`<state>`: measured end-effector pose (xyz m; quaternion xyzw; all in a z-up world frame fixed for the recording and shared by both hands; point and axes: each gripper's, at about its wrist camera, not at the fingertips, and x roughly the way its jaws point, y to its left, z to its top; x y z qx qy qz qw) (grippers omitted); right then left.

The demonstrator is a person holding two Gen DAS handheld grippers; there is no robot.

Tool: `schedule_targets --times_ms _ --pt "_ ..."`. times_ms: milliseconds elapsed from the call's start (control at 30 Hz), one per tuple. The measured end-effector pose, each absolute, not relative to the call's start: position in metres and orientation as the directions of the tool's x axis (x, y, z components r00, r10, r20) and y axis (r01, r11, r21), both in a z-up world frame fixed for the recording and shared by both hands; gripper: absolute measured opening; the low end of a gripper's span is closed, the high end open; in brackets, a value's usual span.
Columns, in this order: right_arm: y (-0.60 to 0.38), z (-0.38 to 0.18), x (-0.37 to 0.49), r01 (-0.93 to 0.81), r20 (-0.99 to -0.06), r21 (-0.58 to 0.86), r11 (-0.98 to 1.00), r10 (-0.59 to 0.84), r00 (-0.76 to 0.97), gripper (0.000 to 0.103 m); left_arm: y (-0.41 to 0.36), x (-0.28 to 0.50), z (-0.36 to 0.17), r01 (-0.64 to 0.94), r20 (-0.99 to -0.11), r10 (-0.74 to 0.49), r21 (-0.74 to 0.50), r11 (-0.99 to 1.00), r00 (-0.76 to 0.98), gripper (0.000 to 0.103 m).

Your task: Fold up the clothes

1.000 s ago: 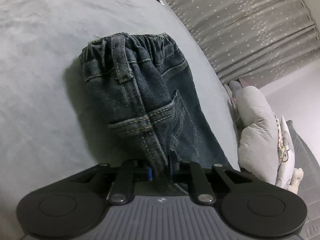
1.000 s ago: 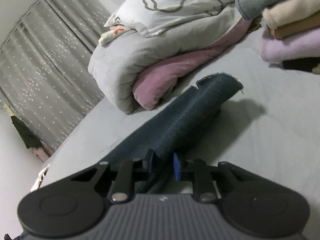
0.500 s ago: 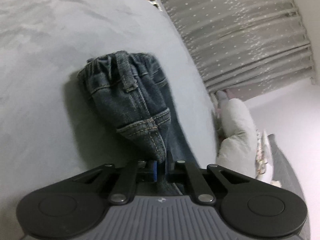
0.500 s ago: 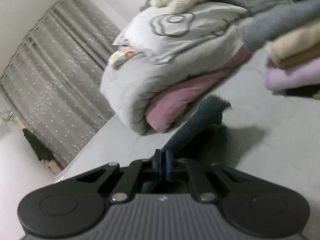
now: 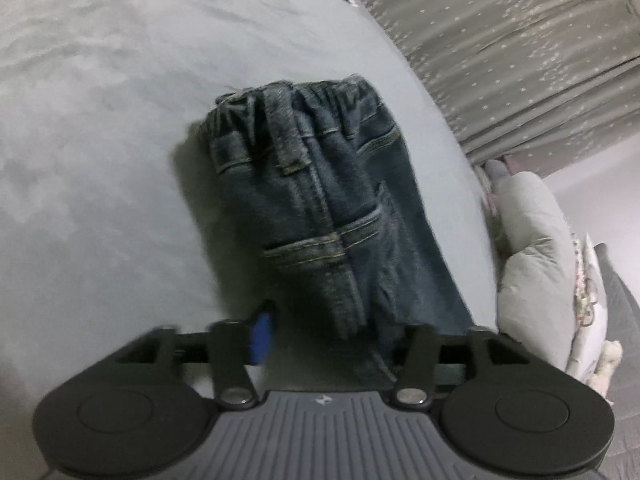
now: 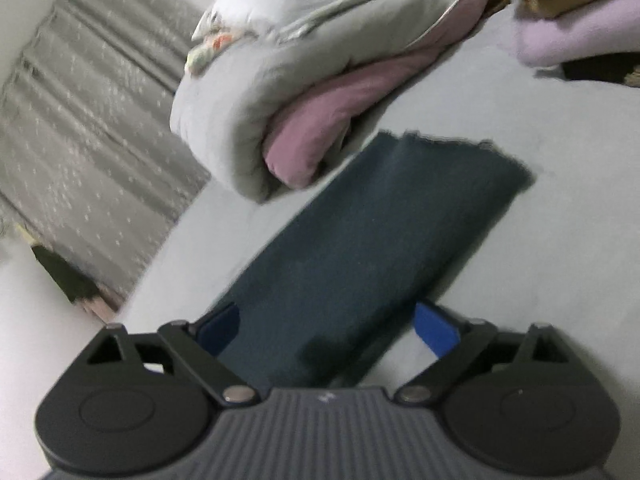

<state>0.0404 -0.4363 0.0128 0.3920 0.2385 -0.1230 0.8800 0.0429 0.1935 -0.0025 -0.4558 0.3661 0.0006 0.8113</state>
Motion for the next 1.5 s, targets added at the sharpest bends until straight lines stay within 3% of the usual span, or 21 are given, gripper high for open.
schedule_targets --times_ms 100,233,333,400,433,467,567,933,1033,1133,1167,1233,1300,1367,1433,1500 --pt "-0.423 0.014 0.044 0.403 -0.521 0.586 0.703 -0.054 0.852 0.094 0.186 0.047 0.000 -0.316 -0.594 -0.330 -0.728 0.608 0.733 0.070" --pt "-0.414 0.016 0.041 0.425 -0.542 0.536 0.729 -0.089 0.836 0.069 0.177 0.050 0.001 -0.300 -0.600 -0.313 -0.704 0.643 0.736 0.075" --pt "-0.417 0.016 0.035 0.437 -0.543 0.533 0.725 -0.103 0.834 0.042 0.173 0.053 0.003 -0.284 -0.593 -0.326 -0.708 0.646 0.737 0.072" --pt "-0.422 0.013 0.031 0.442 -0.540 0.540 0.716 -0.109 0.835 0.031 0.171 0.056 0.002 -0.273 -0.589 -0.350 -0.718 0.641 0.728 0.041" --pt "-0.424 0.012 0.031 0.442 -0.539 0.540 0.717 -0.109 0.835 0.028 0.171 0.057 0.000 -0.272 -0.590 -0.365 -0.724 0.634 0.720 0.033" --pt "-0.425 0.012 0.030 0.441 -0.537 0.539 0.718 -0.111 0.836 0.024 0.171 0.059 -0.001 -0.268 -0.586 -0.372 -0.729 0.629 0.720 0.016" --pt "-0.426 0.016 0.028 0.434 -0.520 0.527 0.731 -0.126 0.845 0.016 0.170 0.056 0.008 -0.236 -0.557 -0.379 -0.742 0.628 0.739 0.011" --pt "-0.435 0.057 0.013 0.338 -0.413 0.574 0.746 -0.093 0.906 0.013 0.208 0.031 0.031 -0.182 -0.413 -0.420 -0.853 0.490 0.808 0.003" --pt "-0.437 0.063 0.011 0.326 -0.405 0.590 0.739 -0.078 0.911 0.013 0.205 0.021 0.026 -0.193 -0.442 -0.410 -0.832 0.521 0.798 0.003" --pt "-0.442 0.053 0.013 0.354 -0.463 0.601 0.717 -0.048 0.885 0.014 0.203 0.022 0.015 -0.234 -0.493 -0.410 -0.811 0.537 0.768 0.003" --pt "-0.449 0.041 0.014 0.391 -0.523 0.609 0.690 -0.022 0.852 0.016 0.203 0.022 0.011 -0.255 -0.514 -0.412 -0.804 0.538 0.752 0.003" --pt "-0.461 0.027 0.008 0.438 -0.555 0.651 0.621 -0.004 0.832 0.022 0.205 0.021 0.011 -0.259 -0.510 -0.410 -0.809 0.528 0.756 0.003" --pt "-0.486 0.013 -0.009 0.482 -0.542 0.735 0.477 -0.014 0.840 0.031 0.208 0.020 0.011 -0.263 -0.504 -0.401 -0.813 0.520 0.765 0.004" --pt "-0.498 0.015 -0.017 0.485 -0.517 0.755 0.441 -0.055 0.854 0.049 0.209 0.019 0.011 -0.269 -0.509 -0.384 -0.805 0.528 0.770 0.004" --pt "-0.506 0.016 -0.022 0.485 -0.502 0.760 0.432 -0.085 0.861 0.059 0.208 0.018 0.008 -0.287 -0.524 -0.374 -0.798 0.531 0.765 0.004" --pt "-0.508 0.012 -0.023 0.490 -0.501 0.761 0.425 -0.096 0.860 0.060 0.208 0.018 0.006 -0.293 -0.527 -0.373 -0.798 0.527 0.763 0.005"
